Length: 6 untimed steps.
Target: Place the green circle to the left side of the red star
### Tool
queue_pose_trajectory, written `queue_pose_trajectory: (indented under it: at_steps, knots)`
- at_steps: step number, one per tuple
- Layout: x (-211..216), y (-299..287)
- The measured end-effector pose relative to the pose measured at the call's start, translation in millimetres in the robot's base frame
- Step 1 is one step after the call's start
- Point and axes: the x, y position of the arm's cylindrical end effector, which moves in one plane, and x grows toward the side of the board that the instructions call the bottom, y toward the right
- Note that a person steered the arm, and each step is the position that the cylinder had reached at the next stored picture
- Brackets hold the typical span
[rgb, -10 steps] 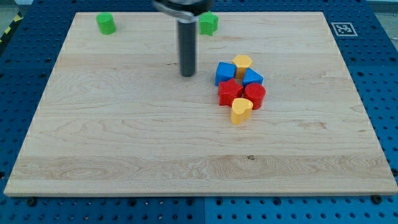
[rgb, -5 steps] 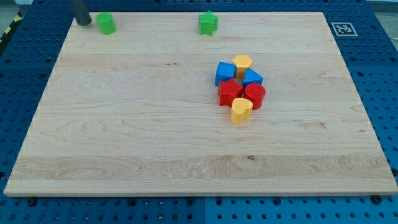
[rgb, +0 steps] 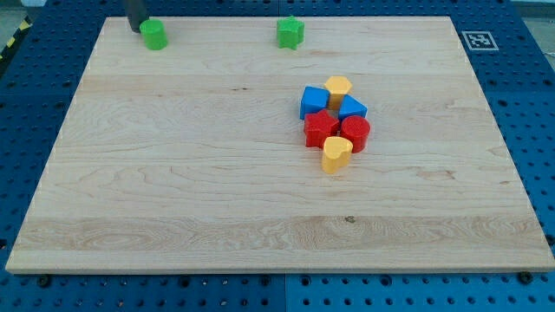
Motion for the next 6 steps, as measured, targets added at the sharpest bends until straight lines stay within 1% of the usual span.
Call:
queue_pose_trajectory:
  at_steps: [1, 3, 6]
  knots:
    - [8.1, 10.1]
    - [48.3, 49.5]
    - [111.5, 138.9]
